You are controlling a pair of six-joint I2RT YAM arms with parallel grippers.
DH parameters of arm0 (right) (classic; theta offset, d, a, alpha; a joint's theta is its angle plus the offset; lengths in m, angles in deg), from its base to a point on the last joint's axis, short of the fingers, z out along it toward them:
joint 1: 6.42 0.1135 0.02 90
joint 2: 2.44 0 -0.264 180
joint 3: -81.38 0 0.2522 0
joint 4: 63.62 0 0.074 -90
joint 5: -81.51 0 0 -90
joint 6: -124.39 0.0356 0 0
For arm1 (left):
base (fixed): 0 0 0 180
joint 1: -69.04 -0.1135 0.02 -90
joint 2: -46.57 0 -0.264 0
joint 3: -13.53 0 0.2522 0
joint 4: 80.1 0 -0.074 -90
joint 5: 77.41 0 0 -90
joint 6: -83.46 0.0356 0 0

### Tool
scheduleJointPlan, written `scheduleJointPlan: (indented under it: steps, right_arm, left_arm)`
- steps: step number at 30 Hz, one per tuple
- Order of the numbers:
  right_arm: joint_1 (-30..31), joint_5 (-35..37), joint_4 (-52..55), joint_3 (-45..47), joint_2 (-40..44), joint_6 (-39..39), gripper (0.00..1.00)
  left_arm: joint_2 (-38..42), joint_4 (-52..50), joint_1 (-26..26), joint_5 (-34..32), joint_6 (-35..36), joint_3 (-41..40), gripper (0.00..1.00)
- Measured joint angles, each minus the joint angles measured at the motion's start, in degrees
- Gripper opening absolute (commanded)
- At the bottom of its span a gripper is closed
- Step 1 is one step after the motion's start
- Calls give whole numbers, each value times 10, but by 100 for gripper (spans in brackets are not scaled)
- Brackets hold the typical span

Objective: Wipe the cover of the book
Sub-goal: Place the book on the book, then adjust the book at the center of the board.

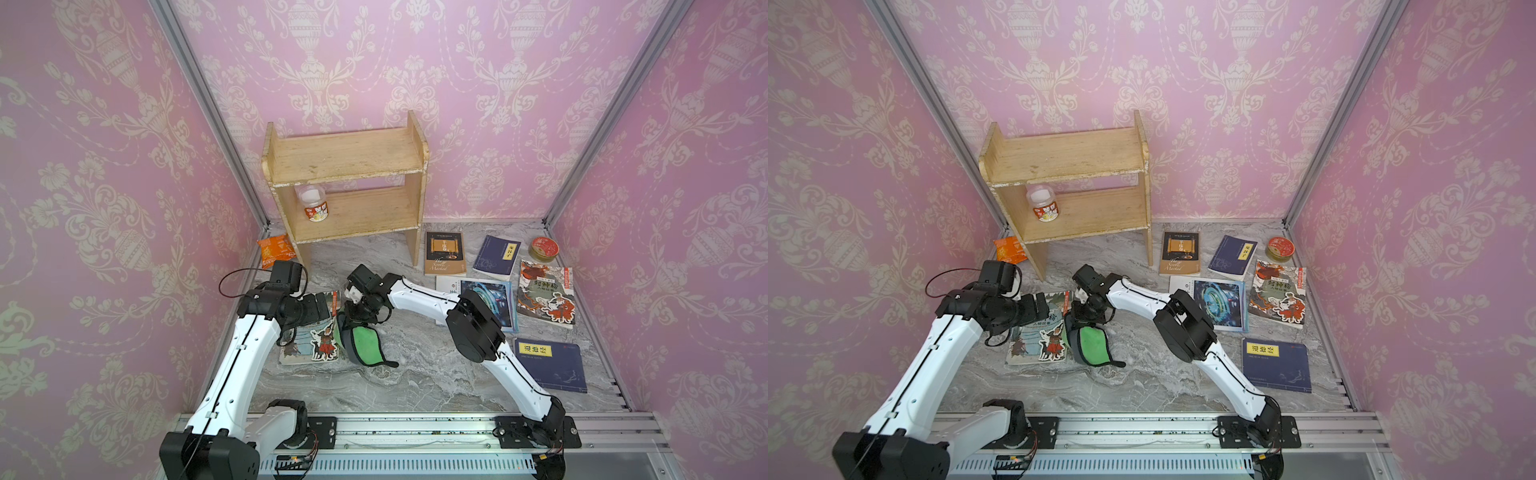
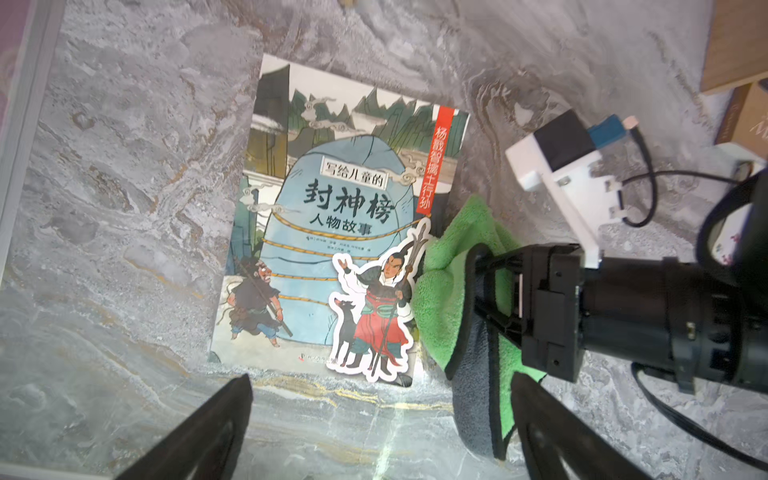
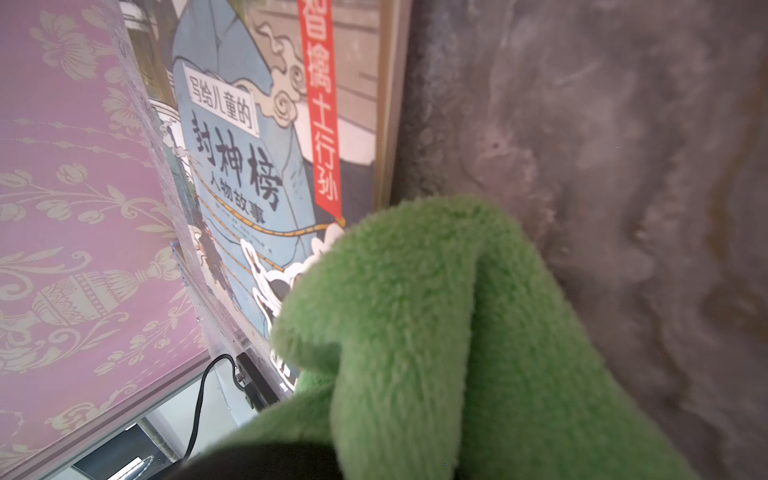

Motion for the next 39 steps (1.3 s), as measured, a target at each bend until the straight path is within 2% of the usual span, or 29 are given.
scheduleJointPlan:
  steps: [2, 5, 8, 11, 15, 18, 21, 25, 29, 31, 35, 39]
  right_arm:
    - [0, 0, -9, 9, 4, 0, 0]
    - [-2, 12, -34, 71, 42, 0, 0]
    - [-9, 37, -62, 198, 133, 0, 0]
    - [-34, 66, -87, 328, 243, 0, 0]
    - [-102, 113, -109, 471, 388, -1, 0]
    - [-160, 148, -109, 546, 471, -5, 0]
    - [-225, 184, -89, 598, 540, -16, 0]
    - [-336, 226, -60, 634, 613, -24, 0]
    - [-461, 255, -43, 634, 625, -33, 0]
    - [-501, 263, -31, 631, 611, -33, 0]
    - [-566, 267, -22, 629, 564, -34, 0]
    - [-616, 260, -21, 633, 531, -41, 0]
  left_arm:
    - [15, 34, 0, 24, -14, -13, 99]
    - [41, 113, 5, 79, -49, -61, 99]
    - [54, 208, 37, 119, -89, -115, 99]
    - [35, 303, 101, 134, -121, -144, 99]
    - [-50, 430, 179, 139, -136, -146, 99]
    - [-134, 513, 213, 143, -138, -147, 99]
    - [-218, 559, 238, 145, -139, -130, 99]
    - [-319, 596, 263, 149, -147, -63, 99]
    - [-405, 626, 278, 167, -163, 27, 99]
    - [-438, 638, 284, 178, -178, 58, 99]
    - [-493, 632, 305, 195, -204, 101, 99]
    - [-515, 610, 322, 213, -227, 113, 99]
